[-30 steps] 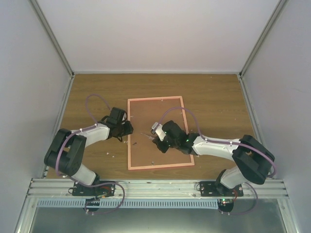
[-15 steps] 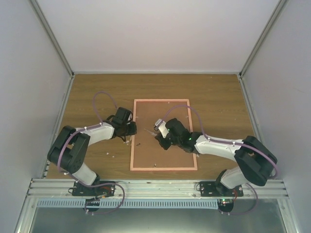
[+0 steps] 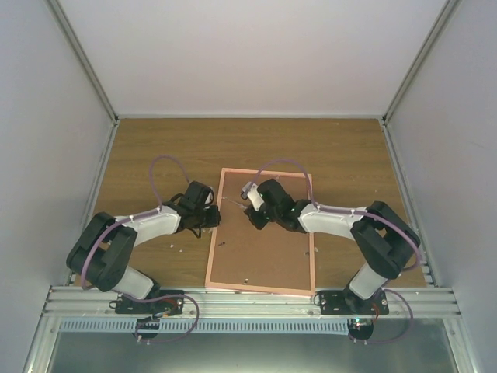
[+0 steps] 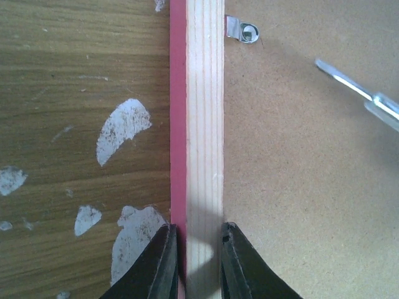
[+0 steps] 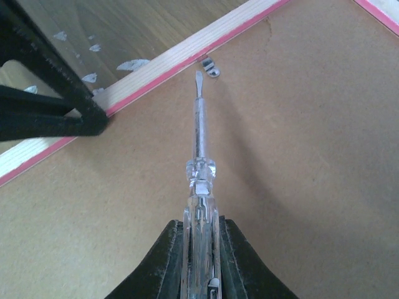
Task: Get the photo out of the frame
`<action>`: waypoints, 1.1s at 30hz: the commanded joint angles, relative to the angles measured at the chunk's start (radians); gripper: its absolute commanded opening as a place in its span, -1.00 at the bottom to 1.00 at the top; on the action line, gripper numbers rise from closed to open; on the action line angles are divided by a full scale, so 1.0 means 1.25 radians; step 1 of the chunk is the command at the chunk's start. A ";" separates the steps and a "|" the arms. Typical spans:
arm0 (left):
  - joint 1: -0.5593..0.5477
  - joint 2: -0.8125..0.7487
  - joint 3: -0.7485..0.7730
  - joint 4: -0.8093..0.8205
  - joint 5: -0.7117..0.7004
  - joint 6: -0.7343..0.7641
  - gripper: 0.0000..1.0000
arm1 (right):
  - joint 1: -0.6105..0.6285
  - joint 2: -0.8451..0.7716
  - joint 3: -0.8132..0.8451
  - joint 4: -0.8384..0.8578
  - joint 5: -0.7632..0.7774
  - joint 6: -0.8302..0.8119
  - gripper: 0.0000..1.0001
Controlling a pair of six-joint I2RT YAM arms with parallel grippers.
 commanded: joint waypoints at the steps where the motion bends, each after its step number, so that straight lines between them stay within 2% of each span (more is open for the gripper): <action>1: -0.017 -0.020 -0.025 -0.011 0.045 -0.026 -0.80 | -0.012 0.036 0.042 0.006 -0.016 -0.025 -0.99; 19: -0.028 -0.007 -0.033 0.002 0.042 -0.035 -0.80 | -0.035 0.150 0.144 -0.068 -0.072 -0.055 -0.99; 33: -0.029 -0.009 -0.041 0.011 0.046 -0.041 -0.80 | -0.042 0.156 0.152 -0.110 -0.049 -0.036 -0.99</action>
